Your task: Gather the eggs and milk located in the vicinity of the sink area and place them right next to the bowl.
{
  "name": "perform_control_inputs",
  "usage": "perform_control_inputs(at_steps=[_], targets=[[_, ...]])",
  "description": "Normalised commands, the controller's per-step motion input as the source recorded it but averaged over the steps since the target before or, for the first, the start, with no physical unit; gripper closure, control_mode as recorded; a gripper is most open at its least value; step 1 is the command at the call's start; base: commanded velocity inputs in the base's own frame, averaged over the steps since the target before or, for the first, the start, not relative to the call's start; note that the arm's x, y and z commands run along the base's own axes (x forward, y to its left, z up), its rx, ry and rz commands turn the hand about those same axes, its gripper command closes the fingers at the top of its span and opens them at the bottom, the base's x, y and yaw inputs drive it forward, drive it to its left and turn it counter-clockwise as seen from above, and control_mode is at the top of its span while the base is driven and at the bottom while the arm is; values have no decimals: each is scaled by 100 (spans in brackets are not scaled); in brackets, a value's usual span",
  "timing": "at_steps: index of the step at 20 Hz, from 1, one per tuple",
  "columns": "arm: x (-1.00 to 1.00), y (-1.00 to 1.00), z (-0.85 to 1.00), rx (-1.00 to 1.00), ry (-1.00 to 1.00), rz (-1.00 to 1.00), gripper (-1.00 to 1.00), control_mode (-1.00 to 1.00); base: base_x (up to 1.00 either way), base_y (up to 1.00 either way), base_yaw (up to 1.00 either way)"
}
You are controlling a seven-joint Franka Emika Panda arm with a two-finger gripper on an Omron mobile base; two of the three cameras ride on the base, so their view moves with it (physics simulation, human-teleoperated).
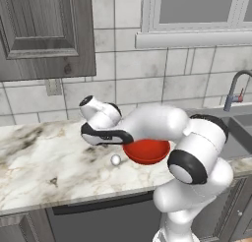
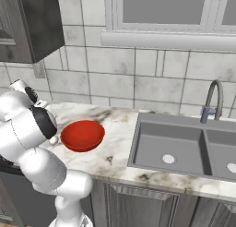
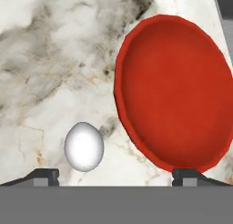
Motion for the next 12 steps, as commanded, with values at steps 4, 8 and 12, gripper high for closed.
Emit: perform_control_inputs(at_steps=[4, 8, 12], targets=[[-41, -59, 29, 15, 9, -9, -100, -100, 0, 0, 0], [-45, -92, 17, 11, 9, -4, -100, -100, 0, 0, 0], [-42, -100, 46, 13, 10, -1, -100, -100, 0, 0, 0]])
